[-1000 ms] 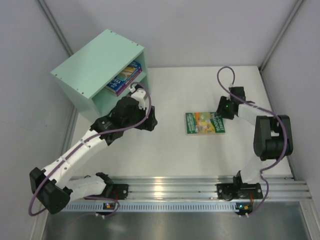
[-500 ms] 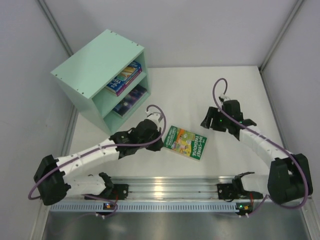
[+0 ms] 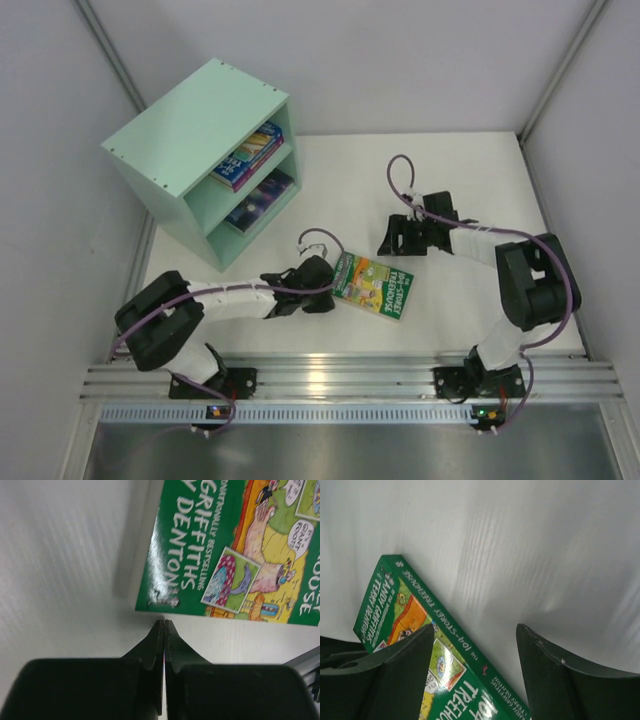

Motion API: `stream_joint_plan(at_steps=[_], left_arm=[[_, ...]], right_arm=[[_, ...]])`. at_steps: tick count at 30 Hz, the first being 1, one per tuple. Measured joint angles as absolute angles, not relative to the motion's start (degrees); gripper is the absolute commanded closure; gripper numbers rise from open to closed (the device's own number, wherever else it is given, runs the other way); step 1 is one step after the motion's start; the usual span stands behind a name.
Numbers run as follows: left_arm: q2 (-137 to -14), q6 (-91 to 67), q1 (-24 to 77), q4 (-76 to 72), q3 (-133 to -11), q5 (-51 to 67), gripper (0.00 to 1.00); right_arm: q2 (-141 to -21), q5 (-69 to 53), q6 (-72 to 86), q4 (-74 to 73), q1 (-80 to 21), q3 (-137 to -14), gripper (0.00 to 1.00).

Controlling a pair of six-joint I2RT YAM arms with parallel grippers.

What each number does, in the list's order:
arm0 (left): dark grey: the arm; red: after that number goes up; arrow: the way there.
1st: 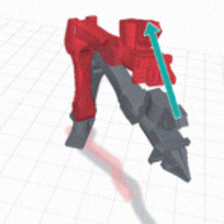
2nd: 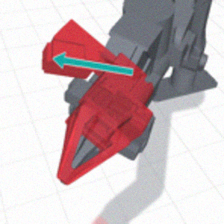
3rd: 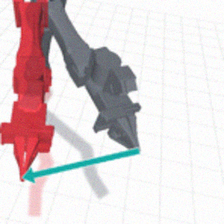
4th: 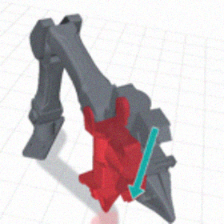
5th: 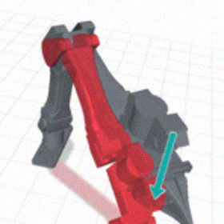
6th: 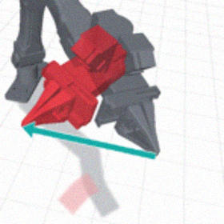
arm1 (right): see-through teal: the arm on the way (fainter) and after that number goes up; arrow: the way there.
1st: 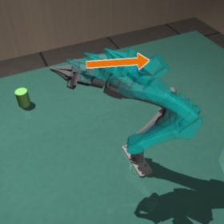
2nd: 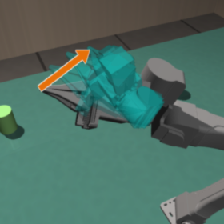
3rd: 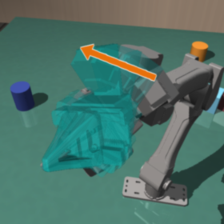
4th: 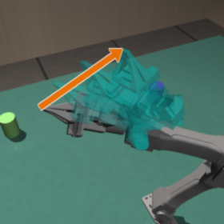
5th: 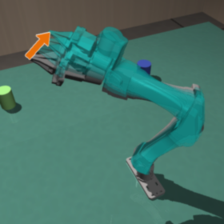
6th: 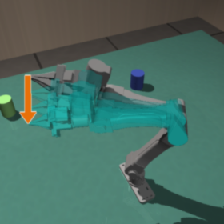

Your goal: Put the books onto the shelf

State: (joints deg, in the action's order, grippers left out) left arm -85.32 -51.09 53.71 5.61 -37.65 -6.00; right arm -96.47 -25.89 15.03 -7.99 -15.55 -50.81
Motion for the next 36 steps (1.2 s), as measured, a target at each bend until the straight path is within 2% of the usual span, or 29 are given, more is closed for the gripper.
stream_joint_plan(at_steps=[5, 10, 17, 20, 21, 24, 29, 36], left_arm=[[-91.1, -51.8, 53.7, -0.7, -40.9, -6.2, 1.00], [-94.0, -50.6, 52.8, 0.6, -44.7, -7.1, 1.00], [-93.8, -49.2, 50.1, 8.8, -47.9, -11.6, 1.00], [-91.1, -48.7, 50.0, 13.6, -47.9, -12.8, 0.89], [-89.6, -48.6, 50.0, 14.7, -47.9, -12.7, 0.74], [-86.0, -48.5, 50.0, 14.7, -47.9, -11.6, 0.64], [-85.5, -48.7, 50.0, 8.7, -45.3, -6.8, 0.60], [-91.2, -49.5, 49.8, 2.2, -44.4, -2.2, 0.59]], right_arm=[[-88.8, -28.4, 18.9, 0.8, -16.7, -38.8, 0.39], [-79.2, -24.0, 23.5, 5.9, -19.6, -28.5, 0.43], [-72.6, -22.0, 29.3, 2.4, -23.6, -24.8, 0.40], [-72.0, -20.4, 30.2, 0.6, -23.7, -25.3, 0.37], [-72.0, -19.5, 30.3, -0.3, -23.7, -25.7, 0.36], [-72.3, -17.9, 30.8, -1.3, -23.7, -26.7, 0.34], [-74.3, -17.0, 31.6, 0.0, -23.9, -27.4, 0.33], [-74.7, -16.5, 32.6, 1.3, -24.3, -27.4, 0.33]])
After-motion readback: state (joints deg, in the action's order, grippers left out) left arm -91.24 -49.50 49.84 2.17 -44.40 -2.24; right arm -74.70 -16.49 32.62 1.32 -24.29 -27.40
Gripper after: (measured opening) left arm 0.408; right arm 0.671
